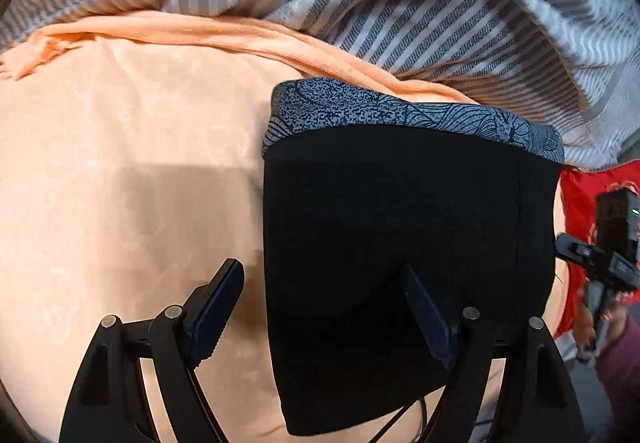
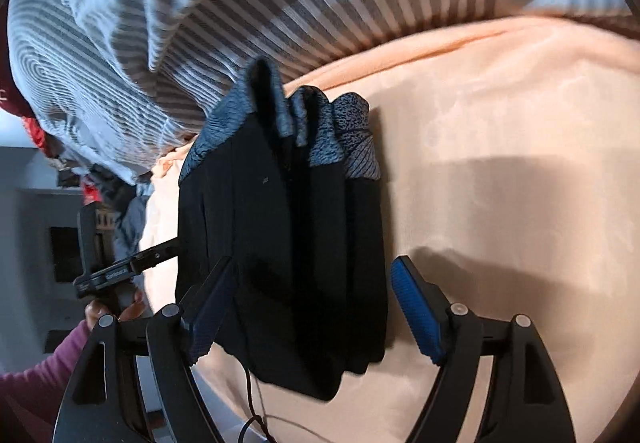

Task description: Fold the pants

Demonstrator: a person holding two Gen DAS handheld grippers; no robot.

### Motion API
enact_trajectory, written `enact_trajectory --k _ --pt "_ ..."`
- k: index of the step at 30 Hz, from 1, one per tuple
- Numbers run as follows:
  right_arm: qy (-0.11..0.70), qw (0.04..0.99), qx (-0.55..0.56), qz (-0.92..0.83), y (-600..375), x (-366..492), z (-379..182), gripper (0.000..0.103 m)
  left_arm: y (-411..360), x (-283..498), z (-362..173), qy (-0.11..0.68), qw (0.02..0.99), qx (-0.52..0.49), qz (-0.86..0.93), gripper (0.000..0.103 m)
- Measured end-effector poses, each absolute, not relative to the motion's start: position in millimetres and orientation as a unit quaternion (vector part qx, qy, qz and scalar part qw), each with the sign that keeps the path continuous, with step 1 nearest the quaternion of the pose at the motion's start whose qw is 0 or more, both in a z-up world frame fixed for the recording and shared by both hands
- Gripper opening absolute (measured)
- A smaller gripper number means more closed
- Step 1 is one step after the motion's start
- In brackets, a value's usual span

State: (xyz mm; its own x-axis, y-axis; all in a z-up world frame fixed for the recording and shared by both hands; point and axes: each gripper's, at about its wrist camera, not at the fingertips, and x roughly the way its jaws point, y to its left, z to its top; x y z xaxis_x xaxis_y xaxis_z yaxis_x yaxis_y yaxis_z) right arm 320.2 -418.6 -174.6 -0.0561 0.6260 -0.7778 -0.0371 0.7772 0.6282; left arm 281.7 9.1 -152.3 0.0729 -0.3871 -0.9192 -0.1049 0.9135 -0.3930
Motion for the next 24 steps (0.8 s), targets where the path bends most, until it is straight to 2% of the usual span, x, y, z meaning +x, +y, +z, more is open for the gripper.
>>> enact_trajectory --k 7,9,15,17,19,22,24 --pt "0.681 0.611 0.283 0.288 -425.6 322.3 -199.4 0.085 13.4 291.5 -171.6 0.68 0.681 -0.231 -0.141 0.083" --pt "0.682 0.606 0.283 0.297 -418.5 323.9 -202.3 0.085 13.7 293.6 -177.2 0.68 0.679 -0.24 -0.139 0.092" --pt "0.689 0.598 0.292 0.288 -407.5 331.1 -210.5 0.086 1.5 295.7 -186.4 0.667 0.687 -0.263 -0.119 0.093" --pt "0.692 0.601 0.287 0.277 -410.7 329.8 -206.4 0.077 -6.5 293.3 -179.3 0.658 0.702 -0.25 -0.107 0.085" --pt "0.69 0.602 0.298 0.271 -414.3 326.2 -200.5 0.055 -14.3 288.5 -165.5 0.648 0.717 -0.237 -0.106 0.067" --pt "0.685 0.601 0.31 0.27 -414.8 322.4 -190.4 0.045 -21.9 283.2 -148.2 0.641 0.727 -0.226 -0.103 0.052" --pt "0.682 0.601 0.318 0.271 -416.0 319.2 -184.3 0.043 -28.2 279.4 -136.3 0.638 0.732 -0.217 -0.098 0.051"
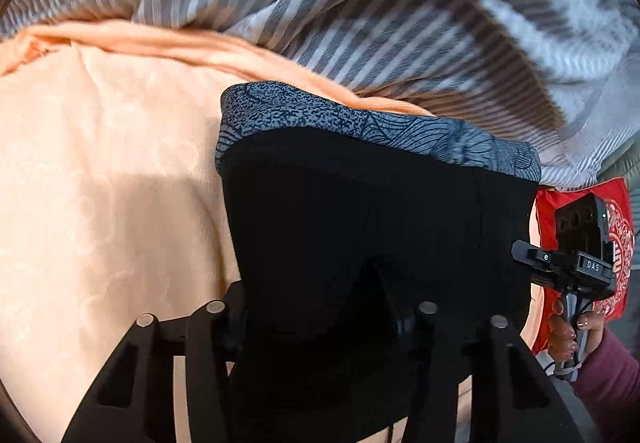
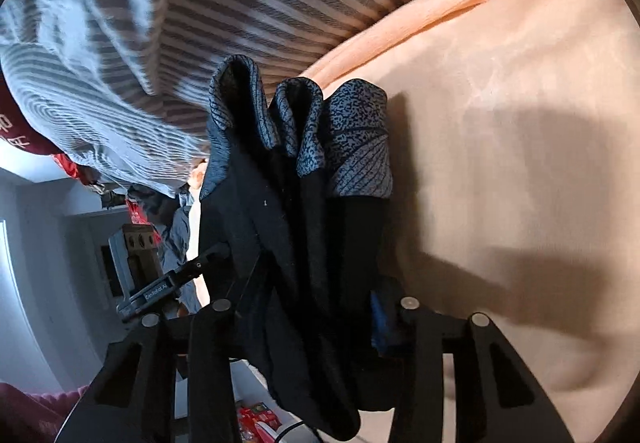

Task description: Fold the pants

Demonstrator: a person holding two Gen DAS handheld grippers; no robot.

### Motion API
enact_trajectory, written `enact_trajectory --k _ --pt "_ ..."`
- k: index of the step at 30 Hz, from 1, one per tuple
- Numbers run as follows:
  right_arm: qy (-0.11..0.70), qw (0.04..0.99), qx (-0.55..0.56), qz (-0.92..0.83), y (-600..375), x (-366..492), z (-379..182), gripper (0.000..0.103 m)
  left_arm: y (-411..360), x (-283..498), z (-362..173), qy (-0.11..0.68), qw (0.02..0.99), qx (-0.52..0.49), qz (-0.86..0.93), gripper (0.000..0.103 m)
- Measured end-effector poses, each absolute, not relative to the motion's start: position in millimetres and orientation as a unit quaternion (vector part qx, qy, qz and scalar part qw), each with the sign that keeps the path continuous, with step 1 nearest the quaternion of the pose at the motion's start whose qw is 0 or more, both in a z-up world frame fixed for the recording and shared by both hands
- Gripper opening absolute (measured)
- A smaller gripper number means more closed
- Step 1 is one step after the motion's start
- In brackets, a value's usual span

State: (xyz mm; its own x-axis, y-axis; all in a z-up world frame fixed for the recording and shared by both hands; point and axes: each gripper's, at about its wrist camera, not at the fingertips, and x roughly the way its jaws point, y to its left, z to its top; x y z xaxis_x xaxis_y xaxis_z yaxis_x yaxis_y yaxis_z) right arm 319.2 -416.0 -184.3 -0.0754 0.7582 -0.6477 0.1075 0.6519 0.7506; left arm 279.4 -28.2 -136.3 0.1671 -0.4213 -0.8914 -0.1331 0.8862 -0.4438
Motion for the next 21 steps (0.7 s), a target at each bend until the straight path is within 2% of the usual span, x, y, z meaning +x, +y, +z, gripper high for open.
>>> enact_trajectory --k 2,14,21 --pt "0.677 0.598 0.33 0.273 -419.7 314.5 -178.0 0.042 -30.8 274.8 -126.3 0.637 0.734 -0.215 -0.098 0.048" --pt "0.674 0.581 0.348 0.294 -467.7 243.4 -120.3 0.042 -57.0 203.1 -51.6 0.643 0.73 -0.213 -0.093 0.048" --pt "0.687 0.572 0.361 0.268 -489.3 184.5 -135.3 0.042 -75.3 145.4 -70.8 0.667 0.71 -0.206 -0.093 0.048"
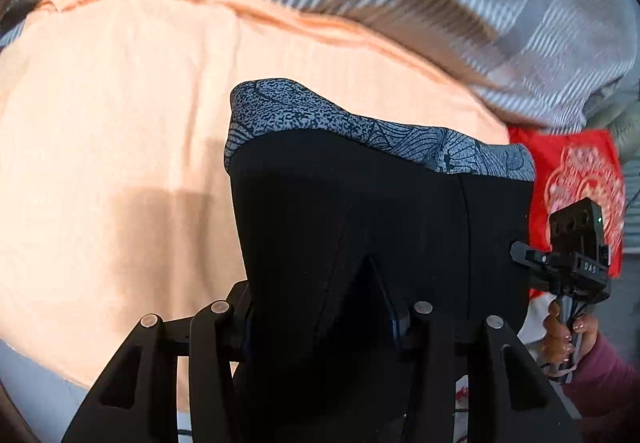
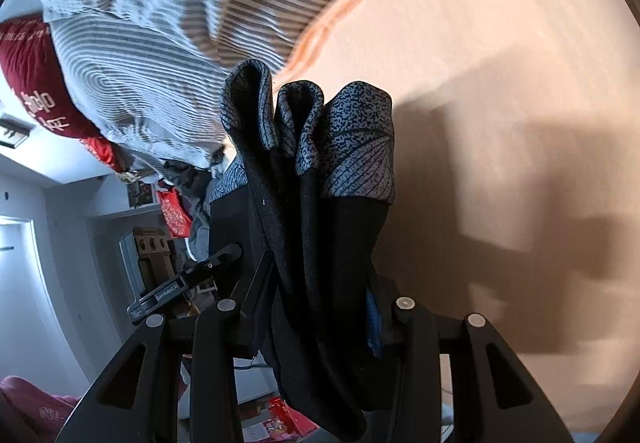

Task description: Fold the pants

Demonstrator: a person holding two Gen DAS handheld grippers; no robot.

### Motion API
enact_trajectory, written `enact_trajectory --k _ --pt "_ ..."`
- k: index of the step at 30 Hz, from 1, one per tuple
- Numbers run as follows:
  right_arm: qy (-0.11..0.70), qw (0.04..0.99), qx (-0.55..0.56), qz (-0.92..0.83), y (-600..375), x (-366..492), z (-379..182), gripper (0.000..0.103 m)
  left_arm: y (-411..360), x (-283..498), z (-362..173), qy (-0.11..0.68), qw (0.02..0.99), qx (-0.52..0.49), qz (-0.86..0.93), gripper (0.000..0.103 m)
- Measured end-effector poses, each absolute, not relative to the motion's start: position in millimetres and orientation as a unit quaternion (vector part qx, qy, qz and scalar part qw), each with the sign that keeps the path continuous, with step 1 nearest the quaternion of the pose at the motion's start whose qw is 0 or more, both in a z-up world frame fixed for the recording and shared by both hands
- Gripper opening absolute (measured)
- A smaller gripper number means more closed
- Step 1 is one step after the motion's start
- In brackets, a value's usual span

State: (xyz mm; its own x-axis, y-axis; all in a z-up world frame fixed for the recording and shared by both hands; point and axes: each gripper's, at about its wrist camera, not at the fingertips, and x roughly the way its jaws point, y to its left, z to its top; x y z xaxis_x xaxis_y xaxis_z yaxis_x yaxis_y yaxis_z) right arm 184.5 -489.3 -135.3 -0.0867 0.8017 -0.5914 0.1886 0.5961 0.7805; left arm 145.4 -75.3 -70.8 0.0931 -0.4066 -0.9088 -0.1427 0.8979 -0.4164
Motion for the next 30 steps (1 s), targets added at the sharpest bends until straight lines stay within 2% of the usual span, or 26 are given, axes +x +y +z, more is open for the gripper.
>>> enact_trajectory --k 6,11,15,17,19,27,30 --pt "0.688 0.588 0.355 0.236 -497.7 157.6 -164.2 0.044 -70.3 122.8 -114.3 0.664 0.706 -0.225 -0.098 0.051" --pt "0.689 0.607 0.338 0.207 -494.3 155.8 -151.0 0.055 -54.7 110.0 -104.5 0.662 0.712 -0.217 -0.09 0.052" --pt "0.678 0.629 0.335 0.182 -497.0 146.1 -129.1 0.071 -40.1 94.0 -84.8 0.656 0.719 -0.21 -0.095 0.052" --pt "0.671 0.637 0.342 0.167 -505.7 136.8 -119.5 0.072 -34.0 85.3 -78.1 0.657 0.719 -0.207 -0.096 0.052" --pt "0.663 0.639 0.359 0.153 -516.1 125.2 -111.5 0.073 -24.7 69.1 -69.0 0.66 0.717 -0.203 -0.093 0.069" --pt "0.68 0.633 0.355 0.107 -534.0 66.5 -93.8 0.073 36.3 7.8 -54.5 0.687 0.704 -0.178 -0.027 0.069" --pt "0.694 0.636 0.322 0.098 -532.2 50.3 -87.2 0.073 69.2 -9.8 -51.7 0.692 0.701 -0.172 0.014 0.069"
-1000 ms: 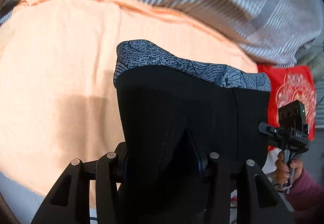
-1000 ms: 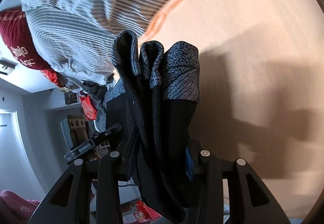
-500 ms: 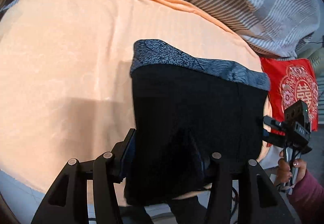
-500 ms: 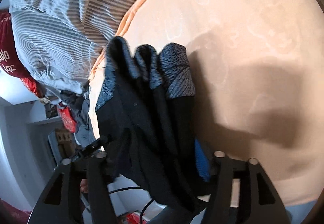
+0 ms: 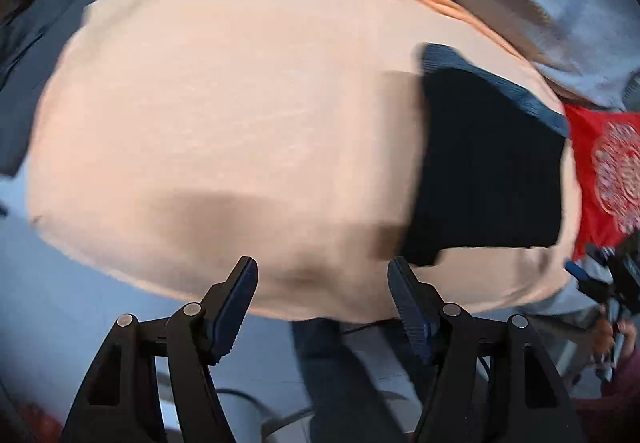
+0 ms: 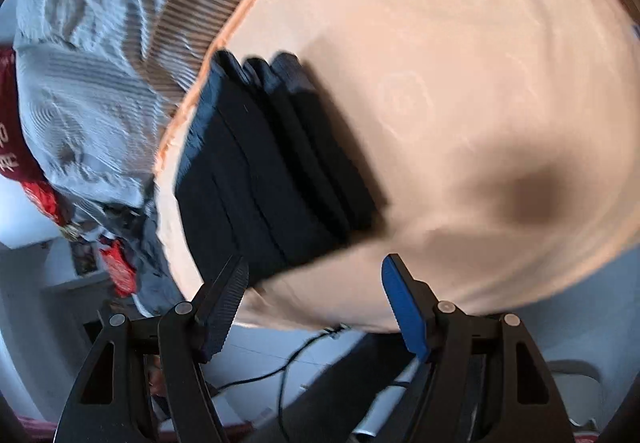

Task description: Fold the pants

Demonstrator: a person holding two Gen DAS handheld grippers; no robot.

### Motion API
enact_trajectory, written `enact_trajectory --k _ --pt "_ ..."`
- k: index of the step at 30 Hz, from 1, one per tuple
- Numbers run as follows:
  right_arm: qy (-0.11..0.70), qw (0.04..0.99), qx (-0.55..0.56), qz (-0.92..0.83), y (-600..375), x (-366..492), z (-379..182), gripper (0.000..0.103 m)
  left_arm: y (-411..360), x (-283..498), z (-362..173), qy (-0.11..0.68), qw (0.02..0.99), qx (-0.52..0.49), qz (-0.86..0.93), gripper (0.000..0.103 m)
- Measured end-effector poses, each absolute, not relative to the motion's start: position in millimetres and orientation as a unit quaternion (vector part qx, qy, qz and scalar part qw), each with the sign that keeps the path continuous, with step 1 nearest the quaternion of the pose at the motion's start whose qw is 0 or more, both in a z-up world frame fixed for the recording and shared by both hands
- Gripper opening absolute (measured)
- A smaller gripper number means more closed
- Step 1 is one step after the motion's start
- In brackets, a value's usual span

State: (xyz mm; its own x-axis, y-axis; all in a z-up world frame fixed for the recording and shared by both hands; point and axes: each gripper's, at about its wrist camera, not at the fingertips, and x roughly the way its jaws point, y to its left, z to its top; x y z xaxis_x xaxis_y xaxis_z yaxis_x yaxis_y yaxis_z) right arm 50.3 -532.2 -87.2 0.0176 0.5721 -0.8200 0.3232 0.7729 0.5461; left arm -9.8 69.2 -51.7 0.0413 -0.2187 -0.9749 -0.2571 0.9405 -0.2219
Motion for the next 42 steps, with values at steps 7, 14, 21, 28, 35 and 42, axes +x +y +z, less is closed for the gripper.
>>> enact_trajectory --k 7,14,21,28,35,42 --pt "0.701 0.651 0.275 0.089 -532.5 26.3 -65.6 0.073 156.8 -51.3 -43.6 0.697 0.695 -0.125 0.122 0.069" --pt "0.702 0.667 0.232 0.092 -510.8 10.7 -46.6 0.074 195.2 -78.3 -30.1 0.671 0.704 -0.157 0.17 0.069" --pt "0.713 0.67 0.178 0.105 -482.7 -18.0 -31.7 0.078 122.6 -78.8 -44.4 0.702 0.7 -0.107 0.069 0.069" --pt "0.714 0.676 0.141 0.12 -468.8 -27.9 -17.3 0.078 35.6 -74.1 -40.2 0.689 0.714 -0.125 -0.005 0.069" --pt "0.699 0.692 0.107 0.146 -459.0 -20.0 -20.0 0.08 -45.2 -51.9 -33.2 0.671 0.733 -0.111 -0.012 0.069" --pt "0.684 0.709 0.098 0.145 -454.0 -10.5 -23.4 0.083 -110.9 -22.5 -26.7 0.651 0.753 -0.092 -0.012 0.086"
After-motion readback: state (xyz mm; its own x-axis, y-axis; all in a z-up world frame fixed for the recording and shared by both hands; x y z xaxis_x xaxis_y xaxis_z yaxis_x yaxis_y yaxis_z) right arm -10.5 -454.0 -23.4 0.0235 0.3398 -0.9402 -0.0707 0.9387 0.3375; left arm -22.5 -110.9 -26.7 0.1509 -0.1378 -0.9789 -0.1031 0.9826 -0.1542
